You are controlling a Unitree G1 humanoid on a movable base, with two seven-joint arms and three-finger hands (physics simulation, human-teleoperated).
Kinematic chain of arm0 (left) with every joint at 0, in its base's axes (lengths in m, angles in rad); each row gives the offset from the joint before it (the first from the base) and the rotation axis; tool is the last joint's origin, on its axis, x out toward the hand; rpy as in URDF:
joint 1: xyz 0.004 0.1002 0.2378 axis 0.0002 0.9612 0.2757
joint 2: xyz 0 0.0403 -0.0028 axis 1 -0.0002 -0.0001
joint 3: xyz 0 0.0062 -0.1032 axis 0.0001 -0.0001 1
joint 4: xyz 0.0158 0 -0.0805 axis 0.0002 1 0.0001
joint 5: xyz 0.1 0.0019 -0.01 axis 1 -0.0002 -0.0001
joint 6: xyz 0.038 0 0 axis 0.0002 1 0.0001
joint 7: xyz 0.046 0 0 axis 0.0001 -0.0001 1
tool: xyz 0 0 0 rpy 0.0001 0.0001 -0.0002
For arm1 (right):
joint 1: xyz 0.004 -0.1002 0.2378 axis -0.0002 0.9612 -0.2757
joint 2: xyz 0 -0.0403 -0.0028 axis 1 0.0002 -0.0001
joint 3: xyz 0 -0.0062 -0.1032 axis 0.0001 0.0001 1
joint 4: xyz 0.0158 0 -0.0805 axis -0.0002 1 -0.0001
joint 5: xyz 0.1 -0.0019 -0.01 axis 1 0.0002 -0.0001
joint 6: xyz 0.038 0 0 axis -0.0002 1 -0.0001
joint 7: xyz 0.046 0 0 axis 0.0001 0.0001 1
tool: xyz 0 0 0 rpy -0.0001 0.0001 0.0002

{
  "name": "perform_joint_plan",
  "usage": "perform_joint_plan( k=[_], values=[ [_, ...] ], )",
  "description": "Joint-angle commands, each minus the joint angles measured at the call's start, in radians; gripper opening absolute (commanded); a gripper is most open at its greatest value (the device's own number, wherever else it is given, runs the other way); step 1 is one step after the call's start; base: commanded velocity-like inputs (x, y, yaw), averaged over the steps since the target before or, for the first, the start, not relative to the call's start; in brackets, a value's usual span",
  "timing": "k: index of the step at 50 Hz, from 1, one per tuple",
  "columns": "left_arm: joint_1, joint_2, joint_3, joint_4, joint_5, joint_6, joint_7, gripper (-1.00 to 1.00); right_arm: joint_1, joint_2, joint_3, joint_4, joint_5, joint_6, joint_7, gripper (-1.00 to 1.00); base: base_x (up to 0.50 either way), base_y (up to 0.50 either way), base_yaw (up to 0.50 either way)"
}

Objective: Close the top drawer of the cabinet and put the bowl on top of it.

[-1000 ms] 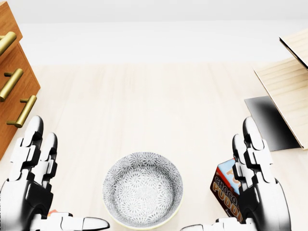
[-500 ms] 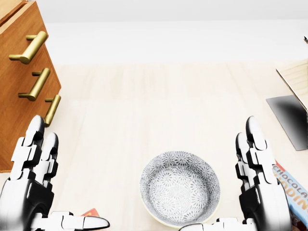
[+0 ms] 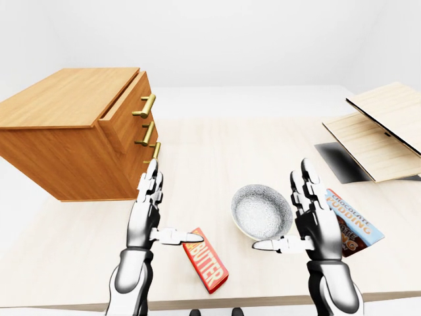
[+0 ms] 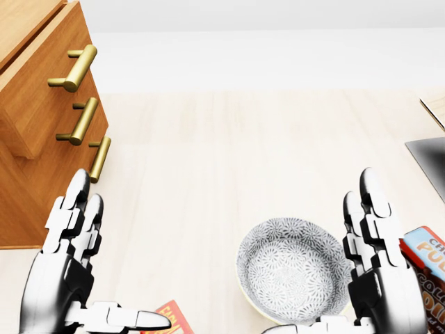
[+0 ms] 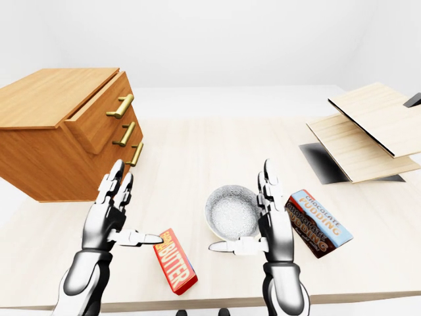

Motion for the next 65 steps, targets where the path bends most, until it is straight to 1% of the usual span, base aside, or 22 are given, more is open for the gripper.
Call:
perform_joint_plan(
  k=[1, 2, 3, 4, 5, 6, 7, 12, 13, 19, 22, 24, 29, 31, 32, 33, 37, 38, 40, 47, 58, 65],
  values=[
    [-0.074, 0.012, -0.026, 0.079, 0.043, 0.000, -0.031, 1.00, 0.014, 0.001, -0.008, -0.018, 0.014, -0.007, 0.012, 1.00, 0.00, 0.00, 0.00],
    [-0.092, 0.009, -0.020, 0.073, 0.022, 0.000, -0.045, 1.00, 0.021, 0.001, -0.006, -0.021, 0.012, -0.017, 0.015, 1.00, 0.00, 0.00, 0.00],
    [-0.104, 0.011, -0.020, 0.070, 0.035, 0.000, -0.040, 1.00, 0.023, 0.001, -0.005, -0.019, 0.008, -0.025, 0.014, 1.00, 0.00, 0.00, 0.00],
    [-0.141, 0.017, -0.027, 0.078, 0.067, 0.000, -0.033, 1.00, 0.021, 0.001, -0.004, -0.018, 0.011, -0.025, 0.016, 1.00, 0.00, 0.00, 0.00],
    [-0.143, 0.016, -0.027, 0.078, 0.071, 0.000, -0.035, 1.00, 0.020, 0.001, -0.004, -0.017, 0.011, -0.025, 0.016, 1.00, 0.00, 0.00, 0.00],
    [-0.171, 0.012, -0.021, 0.069, 0.058, 0.000, -0.046, 1.00, 0.020, 0.001, -0.001, -0.015, 0.005, -0.028, 0.015, 1.00, 0.00, 0.00, 0.00],
    [-0.185, 0.014, -0.024, 0.062, 0.068, 0.000, -0.049, 1.00, 0.022, 0.000, 0.001, -0.015, 0.005, -0.031, 0.016, 1.00, 0.00, 0.00, 0.00],
    [-0.279, 0.013, 0.002, 0.084, 0.065, 0.000, -0.056, 1.00, 0.022, -0.002, -0.001, -0.017, 0.011, -0.029, 0.017, 1.00, 0.00, 0.00, 0.00],
    [-0.307, 0.013, 0.015, 0.109, 0.067, 0.000, -0.044, 1.00, 0.024, -0.002, -0.002, -0.020, 0.009, -0.029, 0.017, 1.00, 0.00, 0.00, 0.00],
    [-0.361, 0.017, 0.029, 0.107, 0.053, 0.000, -0.039, 1.00, 0.038, -0.001, -0.008, -0.039, 0.018, -0.031, 0.026, 1.00, 0.00, 0.00, 0.00],
    [-0.403, 0.023, 0.041, 0.128, 0.047, 0.000, -0.029, 1.00, 0.036, 0.001, -0.014, -0.040, 0.024, -0.028, 0.031, 1.00, 0.00, 0.00, 0.00],
    [-0.450, 0.030, 0.044, 0.169, 0.061, 0.000, -0.011, 1.00, 0.034, 0.003, -0.019, -0.042, 0.027, -0.022, 0.034, 1.00, 0.00, 0.00, 0.00],
    [-0.517, 0.039, 0.060, 0.198, 0.054, 0.000, -0.002, 1.00, 0.031, 0.007, -0.027, -0.041, 0.029, -0.023, 0.039, 1.00, 0.00, 0.00, 0.00],
    [-0.552, 0.049, 0.063, 0.209, 0.054, 0.000, -0.001, 1.00, 0.026, 0.009, -0.032, -0.039, 0.031, -0.018, 0.041, 1.00, 0.00, 0.00, 0.00],
    [-0.605, 0.062, 0.084, 0.237, 0.034, 0.000, -0.016, 1.00, 0.028, 0.011, -0.029, -0.039, 0.029, -0.019, 0.041, 1.00, 0.00, 0.00, 0.00],
    [-0.634, 0.068, 0.105, 0.266, 0.011, 0.000, -0.019, 1.00, 0.029, 0.011, -0.027, -0.040, 0.027, -0.020, 0.041, 1.00, 0.00, 0.00, 0.00],
    [-0.658, 0.088, 0.111, 0.298, -0.007, 0.000, -0.007, 1.00, 0.029, 0.011, -0.026, -0.042, 0.028, -0.018, 0.041, 1.00, 0.00, 0.00, 0.00],
    [-0.708, 0.139, 0.206, 0.257, -0.055, 0.000, -0.016, 1.00, 0.048, 0.011, -0.029, -0.061, 0.033, -0.035, 0.043, 1.00, 0.00, 0.00, 0.00],
    [-0.709, 0.154, 0.205, 0.250, -0.081, 0.000, -0.002, 1.00, 0.049, 0.012, -0.030, -0.063, 0.031, -0.036, 0.042, 1.00, 0.00, 0.00, 0.00],
    [-0.707, 0.172, 0.197, 0.245, -0.116, 0.000, 0.020, 1.00, 0.055, 0.012, -0.030, -0.066, 0.032, -0.040, 0.044, 1.00, 0.00, 0.00, 0.00],
    [-0.722, 0.193, 0.199, 0.283, -0.130, 0.000, 0.033, 1.00, 0.055, 0.013, -0.029, -0.067, 0.033, -0.038, 0.046, 1.00, 0.00, 0.00, 0.00],
    [-0.715, 0.196, 0.187, 0.285, -0.118, 0.000, 0.029, 1.00, 0.056, 0.013, -0.028, -0.067, 0.033, -0.041, 0.045, 1.00, 0.00, 0.00, 0.00]
  ],
)
